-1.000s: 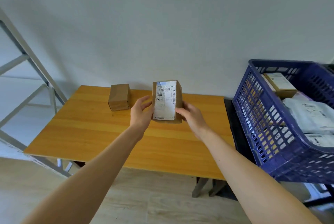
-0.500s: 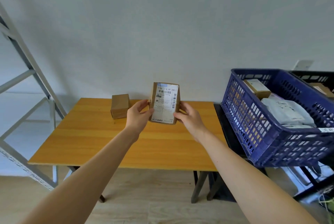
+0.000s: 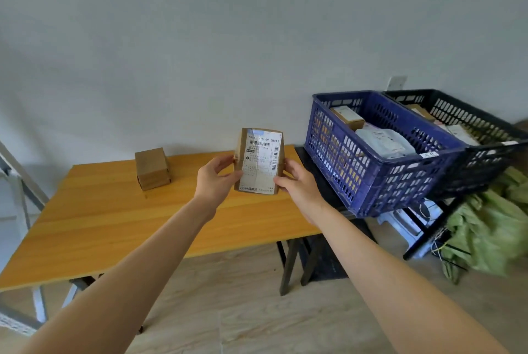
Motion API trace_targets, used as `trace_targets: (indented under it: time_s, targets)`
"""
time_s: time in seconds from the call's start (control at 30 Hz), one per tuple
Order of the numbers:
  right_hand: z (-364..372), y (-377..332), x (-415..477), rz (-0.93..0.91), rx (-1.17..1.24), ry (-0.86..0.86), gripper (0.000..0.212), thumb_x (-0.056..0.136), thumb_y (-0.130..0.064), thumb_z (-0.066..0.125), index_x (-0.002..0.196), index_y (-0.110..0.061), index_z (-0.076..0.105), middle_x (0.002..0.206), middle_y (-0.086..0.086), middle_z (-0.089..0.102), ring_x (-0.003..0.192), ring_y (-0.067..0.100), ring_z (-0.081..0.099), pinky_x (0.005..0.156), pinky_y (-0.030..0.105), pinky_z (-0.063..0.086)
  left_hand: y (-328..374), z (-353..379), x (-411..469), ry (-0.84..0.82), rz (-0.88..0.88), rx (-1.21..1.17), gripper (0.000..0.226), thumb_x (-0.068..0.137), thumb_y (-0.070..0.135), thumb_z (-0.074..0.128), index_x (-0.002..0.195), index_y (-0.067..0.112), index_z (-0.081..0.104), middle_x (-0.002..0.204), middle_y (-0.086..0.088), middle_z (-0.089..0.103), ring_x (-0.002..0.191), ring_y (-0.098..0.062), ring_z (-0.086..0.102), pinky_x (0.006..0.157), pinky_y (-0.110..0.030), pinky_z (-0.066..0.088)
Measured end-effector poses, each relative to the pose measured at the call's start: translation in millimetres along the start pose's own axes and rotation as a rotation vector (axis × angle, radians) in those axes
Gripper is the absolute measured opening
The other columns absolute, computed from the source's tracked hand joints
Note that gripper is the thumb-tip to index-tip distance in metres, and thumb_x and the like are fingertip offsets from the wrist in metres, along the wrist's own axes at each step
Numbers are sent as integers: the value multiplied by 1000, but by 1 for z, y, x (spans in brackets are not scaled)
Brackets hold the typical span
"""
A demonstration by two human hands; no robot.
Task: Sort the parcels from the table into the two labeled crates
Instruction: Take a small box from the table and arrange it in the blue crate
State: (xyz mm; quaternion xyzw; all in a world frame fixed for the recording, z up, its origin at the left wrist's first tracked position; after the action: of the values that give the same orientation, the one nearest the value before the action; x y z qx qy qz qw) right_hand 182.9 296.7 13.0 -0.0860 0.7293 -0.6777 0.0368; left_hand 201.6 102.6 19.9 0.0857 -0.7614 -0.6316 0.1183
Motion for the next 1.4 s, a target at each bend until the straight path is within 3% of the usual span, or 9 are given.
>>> trace_targets:
  time_s: [0.1, 0.17, 0.23, 0.37, 0.5, 0.7, 0.87, 1.13, 1.4]
  targets:
    - [-20, 4, -19, 22, -25, 58, 41, 89, -5, 62, 120, -31, 52, 111, -17, 59, 107, 3, 57, 77, 18, 52, 0, 21, -10, -80, -40, -26, 53, 84, 7, 72, 133, 15, 53, 128, 0, 60, 110, -18, 60, 90, -40, 56]
    - [-37, 6, -33, 47, -38, 97, 44, 88, -4, 64, 118, -33, 49, 106, -21, 57, 99, -3, 56, 64, 9, 49, 1, 40, -15, -135, -55, -30, 56, 82, 6, 73, 134, 17, 52, 128, -1, 60, 110, -20, 61, 91, -45, 55]
    - [-55, 9, -43, 70, -54, 137, 48, 87, -3, 65, 123, -30, 48, 106, -21, 57, 102, -1, 56, 66, 9, 48, 5, 58, -20, -178, -55, -31, 58, 81, 6, 74, 134, 18, 51, 127, -2, 60, 114, -24, 59, 92, -47, 54]
    - [-96, 13, -61, 100, -66, 213, 54, 87, -3, 65, 133, -22, 46, 112, -15, 57, 113, 10, 55, 79, 18, 48, 13, 101, -31, -266, -58, -31, 61, 81, 6, 75, 135, 20, 50, 126, -3, 59, 111, -24, 60, 83, -38, 58]
    - [-134, 21, -74, 136, -46, 259, 54, 86, -4, 67, 128, -31, 47, 113, -17, 57, 117, 12, 52, 97, 35, 47, 19, 140, -41, -335, -68, -15, 62, 82, 7, 74, 136, 21, 48, 125, -3, 59, 109, -23, 61, 78, -34, 59]
    - [-214, 33, -90, 169, -34, 323, 57, 85, -5, 69, 131, -30, 47, 117, -12, 58, 112, 9, 54, 98, 38, 51, 35, 220, -56, -396, -47, 17, 61, 81, 10, 75, 135, 21, 48, 120, -1, 61, 105, -20, 62, 74, -31, 59]
    - [-292, 40, -96, 168, -38, 348, 60, 83, -6, 71, 134, -28, 48, 119, -11, 59, 110, 9, 56, 98, 43, 51, 50, 294, -73, -400, -56, 34, 58, 81, 12, 76, 132, 21, 50, 118, 0, 62, 105, -21, 62, 82, -42, 59]
    - [-413, 50, -99, 160, -21, 293, 60, 85, -7, 68, 135, -27, 43, 126, -6, 57, 114, 13, 55, 99, 42, 50, 74, 412, -100, -329, -63, 71, 49, 83, 13, 74, 127, 20, 53, 124, -3, 61, 113, -25, 60, 85, -45, 57]
    - [-489, 50, -70, 152, 109, 279, 51, 88, -10, 68, 134, -22, 50, 127, -2, 62, 117, 21, 59, 101, 43, 49, 102, 481, -95, -245, -36, 41, 45, 86, 18, 71, 128, 16, 55, 127, -1, 61, 114, -23, 61, 92, -48, 54]
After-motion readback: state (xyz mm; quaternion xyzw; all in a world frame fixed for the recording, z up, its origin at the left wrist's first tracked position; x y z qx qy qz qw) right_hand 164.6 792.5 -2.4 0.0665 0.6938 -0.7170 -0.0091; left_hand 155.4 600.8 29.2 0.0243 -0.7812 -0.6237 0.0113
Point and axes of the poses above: each hand's wrist, its own x-axis towards the middle knuckle, its own z-axis out of the palm, y = z × x, the point moved 4 cm from there along x, towards the middle knuckle
